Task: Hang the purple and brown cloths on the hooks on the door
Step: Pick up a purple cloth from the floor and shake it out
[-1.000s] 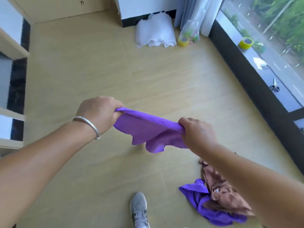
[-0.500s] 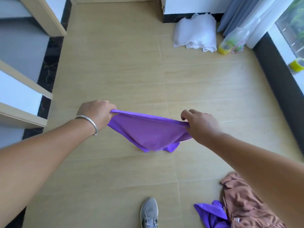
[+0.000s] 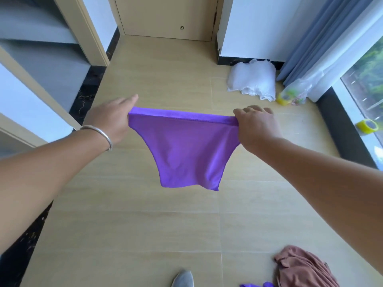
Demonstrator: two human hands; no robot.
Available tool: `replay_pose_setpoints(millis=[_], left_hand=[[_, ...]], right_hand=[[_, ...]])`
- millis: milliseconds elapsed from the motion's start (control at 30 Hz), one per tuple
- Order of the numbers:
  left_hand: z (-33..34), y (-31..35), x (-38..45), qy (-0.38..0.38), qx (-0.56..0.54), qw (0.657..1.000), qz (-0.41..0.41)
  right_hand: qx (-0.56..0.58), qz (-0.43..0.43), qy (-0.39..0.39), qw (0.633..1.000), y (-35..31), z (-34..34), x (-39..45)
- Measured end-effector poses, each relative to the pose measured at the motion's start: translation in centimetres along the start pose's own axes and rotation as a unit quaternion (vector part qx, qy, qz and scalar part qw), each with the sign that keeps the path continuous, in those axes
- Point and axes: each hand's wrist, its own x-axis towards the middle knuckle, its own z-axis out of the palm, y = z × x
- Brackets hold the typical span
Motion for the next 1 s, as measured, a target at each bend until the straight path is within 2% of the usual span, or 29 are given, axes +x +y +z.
replay_pose_setpoints(millis=[133,233,333,433,533,600,833,933,1000], left_hand=[[0.3,0.7,-6.3,0.083,-0.04,0.994,0.052],[2.4,1.7,-12.8,0.062,-0.045,0.994,0.08],[6.8,2.7,-20.7,-0.005,-0.019,0.997,0.081],[12.4,3.3,-28.1,-0.122,0.005,0.991,0.053],[18.5,3.8,-34.3,-0.279,0.032,0.96,0.005],[22.7,4.3,-38.1,-0.342,0.044,0.939,-0.01],[36.3,4.0,-50.0,-0.492,0.05,0.869,0.002],[39.8,3.5,-52.7,-0.533,0.033,0.845,0.013],[41.7,3.1,-54.2,-0.536,0.002,0.844,0.011]], right_hand=[[0.02,-0.037,0.009,0.999,-0.7,0.6,-4.9],[0.034,-0.042,-0.037,0.998,-1.5,3.2,-11.0],[0.048,-0.049,-0.105,0.992,-3.0,6.8,-18.1],[0.078,-0.059,-0.171,0.98,-4.5,11.2,-24.8],[0.089,-0.06,-0.232,0.967,-6.7,16.3,-31.0],[0.088,-0.054,-0.279,0.955,-8.4,20.0,-35.3],[0.089,-0.029,-0.417,0.904,-13.1,32.0,-47.9],[0.076,-0.019,-0.462,0.883,-15.1,35.2,-50.9],[0.068,-0.01,-0.479,0.875,-16.3,36.9,-52.3]])
